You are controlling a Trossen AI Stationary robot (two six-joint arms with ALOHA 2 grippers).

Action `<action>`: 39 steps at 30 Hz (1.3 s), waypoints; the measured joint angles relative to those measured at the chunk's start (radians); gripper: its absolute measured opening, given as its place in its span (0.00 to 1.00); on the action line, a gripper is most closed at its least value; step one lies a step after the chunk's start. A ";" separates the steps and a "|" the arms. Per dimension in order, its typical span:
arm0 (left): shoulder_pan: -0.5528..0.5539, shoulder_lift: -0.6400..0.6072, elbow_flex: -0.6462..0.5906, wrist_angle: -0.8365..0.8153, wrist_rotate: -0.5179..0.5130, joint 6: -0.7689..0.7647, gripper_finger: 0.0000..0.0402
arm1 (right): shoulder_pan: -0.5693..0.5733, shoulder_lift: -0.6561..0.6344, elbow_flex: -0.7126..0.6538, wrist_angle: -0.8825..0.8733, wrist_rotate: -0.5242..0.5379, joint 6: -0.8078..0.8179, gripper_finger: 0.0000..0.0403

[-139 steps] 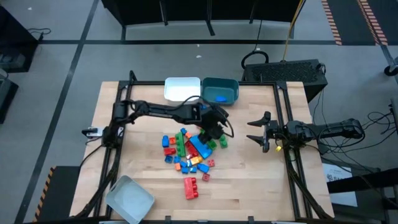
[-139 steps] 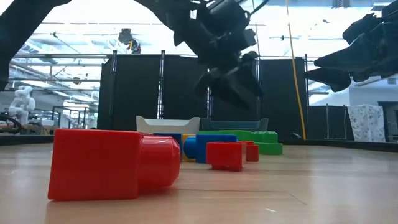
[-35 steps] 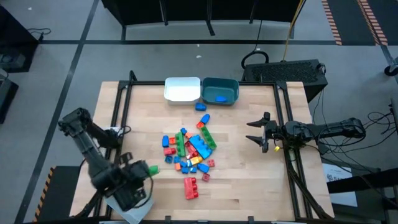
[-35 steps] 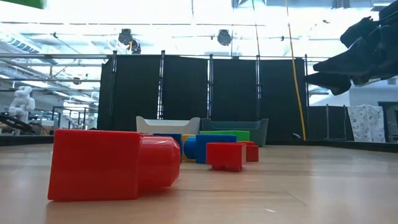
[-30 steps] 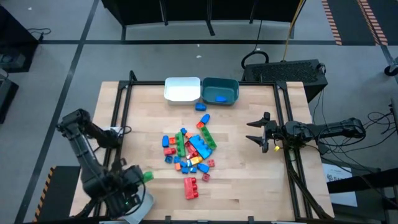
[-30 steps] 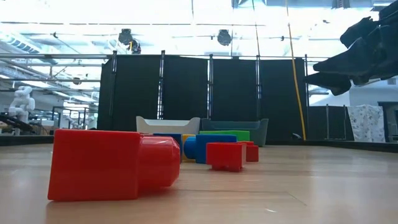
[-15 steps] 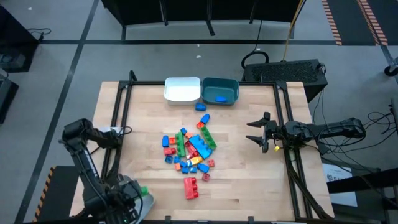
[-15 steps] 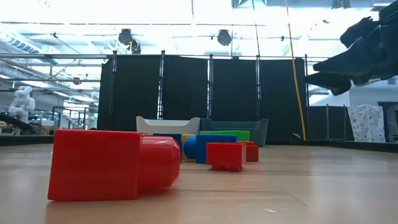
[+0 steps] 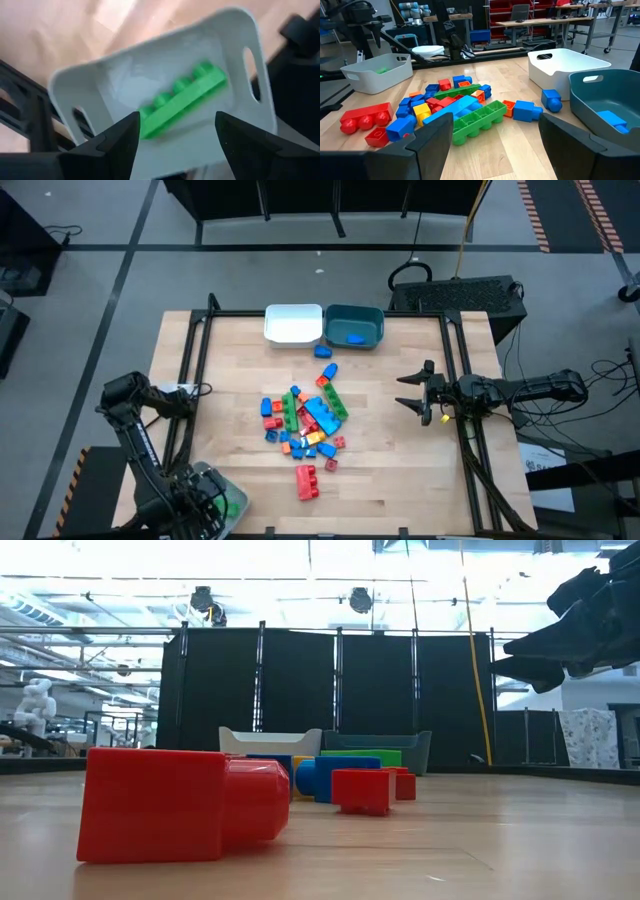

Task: Sort blocks by size
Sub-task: Put the red rectangular 3 stud game piece into the gray bin

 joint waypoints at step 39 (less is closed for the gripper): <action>0.621 0.204 -0.063 0.522 -0.064 2.267 0.65 | 0.000 0.027 0.000 -0.001 -0.005 -0.001 0.69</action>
